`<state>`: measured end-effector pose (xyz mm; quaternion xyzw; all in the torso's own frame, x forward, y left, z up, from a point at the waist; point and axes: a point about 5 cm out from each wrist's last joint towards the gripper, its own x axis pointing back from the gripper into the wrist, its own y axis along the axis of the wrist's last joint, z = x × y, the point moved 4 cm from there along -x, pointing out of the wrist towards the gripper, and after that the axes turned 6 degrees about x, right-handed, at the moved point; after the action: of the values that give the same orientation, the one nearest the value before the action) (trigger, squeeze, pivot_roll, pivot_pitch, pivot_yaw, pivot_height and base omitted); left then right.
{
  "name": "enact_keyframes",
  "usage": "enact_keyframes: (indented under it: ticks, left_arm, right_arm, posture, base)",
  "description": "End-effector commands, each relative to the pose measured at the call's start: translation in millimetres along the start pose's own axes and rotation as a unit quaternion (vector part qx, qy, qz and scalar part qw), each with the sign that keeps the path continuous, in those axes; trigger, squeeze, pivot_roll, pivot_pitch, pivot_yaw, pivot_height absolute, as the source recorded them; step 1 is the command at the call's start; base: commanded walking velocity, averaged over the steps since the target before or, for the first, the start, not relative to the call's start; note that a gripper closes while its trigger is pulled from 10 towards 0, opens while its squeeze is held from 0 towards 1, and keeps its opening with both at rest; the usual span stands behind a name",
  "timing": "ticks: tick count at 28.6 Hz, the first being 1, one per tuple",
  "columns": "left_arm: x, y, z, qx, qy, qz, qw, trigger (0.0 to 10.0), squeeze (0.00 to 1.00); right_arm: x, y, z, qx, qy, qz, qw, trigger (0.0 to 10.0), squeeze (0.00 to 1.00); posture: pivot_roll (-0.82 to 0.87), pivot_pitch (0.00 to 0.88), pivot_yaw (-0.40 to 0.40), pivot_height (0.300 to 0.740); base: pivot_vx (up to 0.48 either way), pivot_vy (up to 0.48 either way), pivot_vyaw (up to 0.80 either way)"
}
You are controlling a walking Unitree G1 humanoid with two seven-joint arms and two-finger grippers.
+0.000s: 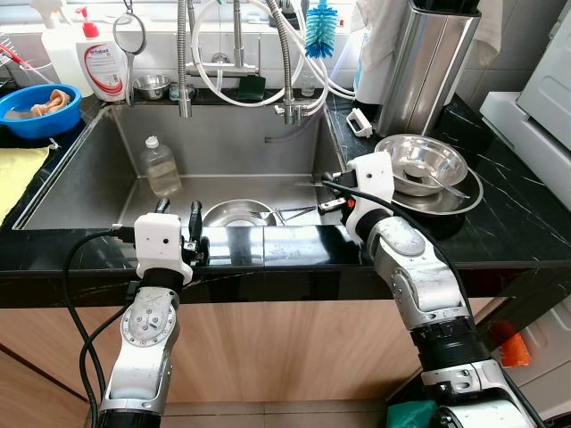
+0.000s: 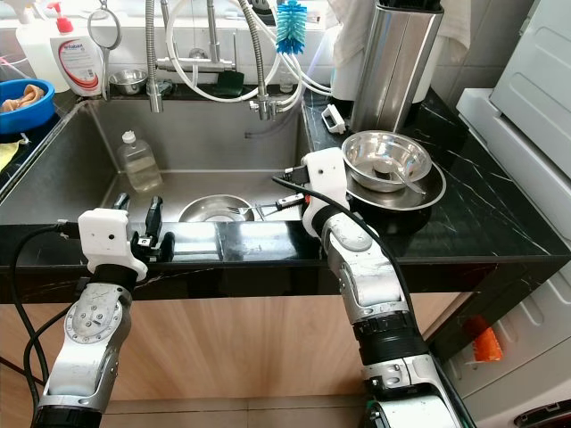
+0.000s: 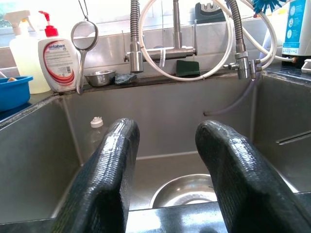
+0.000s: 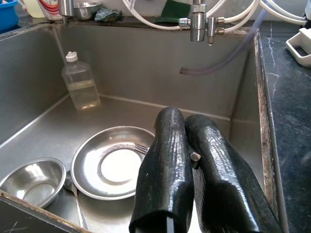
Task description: Kitchen organization
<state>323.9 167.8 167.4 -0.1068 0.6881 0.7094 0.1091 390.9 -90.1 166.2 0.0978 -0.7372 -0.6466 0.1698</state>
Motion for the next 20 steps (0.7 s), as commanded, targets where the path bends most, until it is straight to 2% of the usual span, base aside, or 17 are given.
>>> enact_keyframes:
  ticks: [1,4,5,6,7,14,15,16,17,20]
  left_arm:
    - [3.8,-9,1.7,-0.002,0.004,0.021,1.0,10.0,0.0]
    - [6.4,-11,0.4,-0.002,-0.001,0.025,1.0,10.0,0.0]
    - [5.7,-11,-0.5,-0.001,-0.002,0.025,1.0,10.0,0.0]
    - [5.2,-11,-1.0,-0.001,-0.003,0.024,1.0,10.0,0.0]
    - [4.0,-10,-2.0,0.0,-0.004,0.023,1.0,10.0,0.0]
    - [2.7,-11,-5.5,0.001,-0.011,0.022,1.0,10.0,0.0]
    - [2.8,-11,-5.3,0.001,-0.011,0.022,1.0,10.0,0.0]
    - [2.9,-11,-5.3,0.001,-0.012,0.022,1.0,10.0,0.0]
    - [3.0,-12,-5.4,0.0,-0.012,0.022,1.0,10.0,0.0]
    - [3.0,-12,-6.8,0.001,-0.014,0.022,1.0,10.0,0.0]
  right_arm:
    - [0.6,2,-1.3,-0.005,0.0,-0.005,1.0,10.0,0.0]
    - [2.6,1,-1.1,-0.002,-0.002,-0.009,1.0,10.0,0.0]
    - [2.7,0,-1.7,-0.006,-0.002,-0.009,1.0,10.0,0.49]
    - [2.7,0,-2.1,-0.009,-0.002,-0.009,1.0,10.0,0.49]
    - [3.1,0,-1.8,-0.011,-0.001,-0.008,1.0,10.0,1.0]
    - [5.5,-8,-2.4,0.004,-0.01,0.001,1.0,10.0,0.99]
    - [6.8,-8,-3.1,0.008,-0.014,-0.001,1.0,10.0,0.61]
    - [7.5,-7,-3.8,0.01,-0.017,-0.004,1.0,10.0,0.61]
    - [8.3,-7,-4.6,0.011,-0.02,-0.007,1.0,10.0,0.0]
    - [13.9,-2,-13.2,0.023,-0.052,-0.029,0.998,10.0,0.0]
  posture:
    - [-0.05,0.024,-0.035,0.706]
    - [-0.06,0.007,-0.03,0.706]
    - [-0.06,0.001,-0.029,0.706]
    - [-0.06,0.001,-0.029,0.706]
    - [-0.06,0.0,-0.027,0.706]
    - [-0.06,0.0,-0.027,0.706]
    - [-0.06,0.0,-0.028,0.706]
    - [-0.06,0.0,-0.028,0.706]
    - [-0.06,0.0,-0.027,0.706]
    - [-0.06,0.0,-0.031,0.706]
  base:
    - [0.0,0.0,0.0]
    - [0.0,0.0,0.0]
    - [0.0,0.0,0.0]
    - [0.0,0.0,0.0]
    - [0.0,0.0,0.0]
    - [0.0,0.0,0.0]
    - [0.0,0.0,0.0]
    - [0.0,0.0,0.0]
    - [0.0,0.0,0.0]
    - [0.0,0.0,0.0]
